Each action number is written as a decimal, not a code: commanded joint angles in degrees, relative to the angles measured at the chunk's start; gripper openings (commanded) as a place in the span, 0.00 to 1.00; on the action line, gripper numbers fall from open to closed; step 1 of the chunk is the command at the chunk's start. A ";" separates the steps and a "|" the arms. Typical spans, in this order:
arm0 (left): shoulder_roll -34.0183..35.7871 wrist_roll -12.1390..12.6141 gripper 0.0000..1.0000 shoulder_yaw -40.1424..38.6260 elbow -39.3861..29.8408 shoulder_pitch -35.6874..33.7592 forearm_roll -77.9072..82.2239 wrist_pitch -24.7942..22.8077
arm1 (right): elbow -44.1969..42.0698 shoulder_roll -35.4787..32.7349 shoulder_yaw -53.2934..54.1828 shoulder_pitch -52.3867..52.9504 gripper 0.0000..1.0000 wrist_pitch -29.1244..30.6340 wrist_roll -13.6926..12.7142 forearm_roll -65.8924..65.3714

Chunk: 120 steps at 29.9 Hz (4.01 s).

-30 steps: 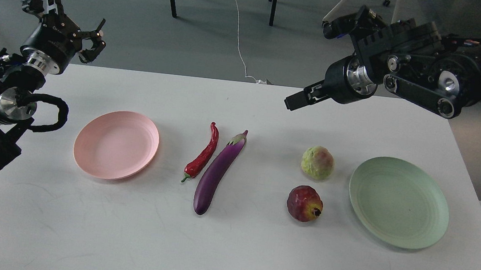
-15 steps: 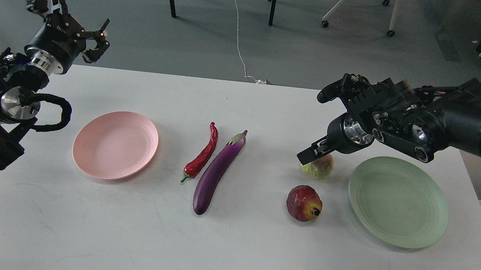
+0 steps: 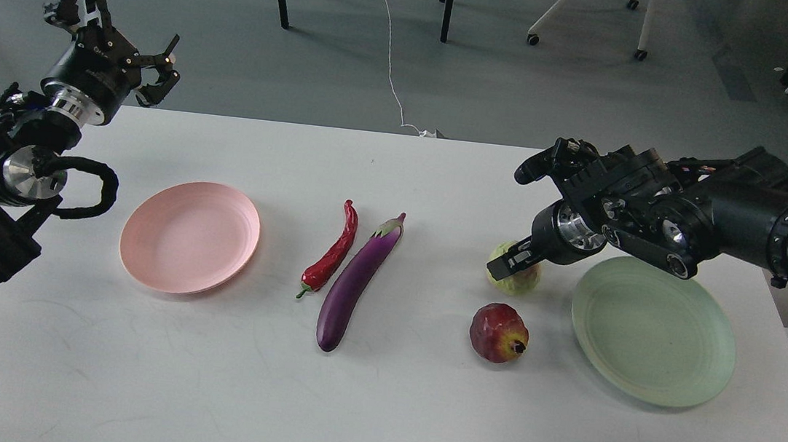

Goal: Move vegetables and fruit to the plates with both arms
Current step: 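Carry the peach onto the green plate and release it, then move the right hand to the red fruit and grasp it, then place the red fruit on the green plate beside the peach, withdraw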

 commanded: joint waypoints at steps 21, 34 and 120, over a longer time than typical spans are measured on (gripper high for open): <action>0.96 0.08 0.99 0.26 -0.17 -0.16 0.07 0.00 | 20.39 -33.35 1.16 -0.17 0.53 -2.61 -0.41 -21.54; 1.23 0.08 0.99 0.52 -0.35 -0.42 0.43 0.00 | 20.39 -35.55 6.35 -1.85 0.99 -2.52 -0.94 -21.10; 6.68 0.78 0.98 1.14 0.26 -4.11 1.13 0.00 | 33.66 -40.19 12.13 2.46 0.98 -1.99 -6.57 -16.01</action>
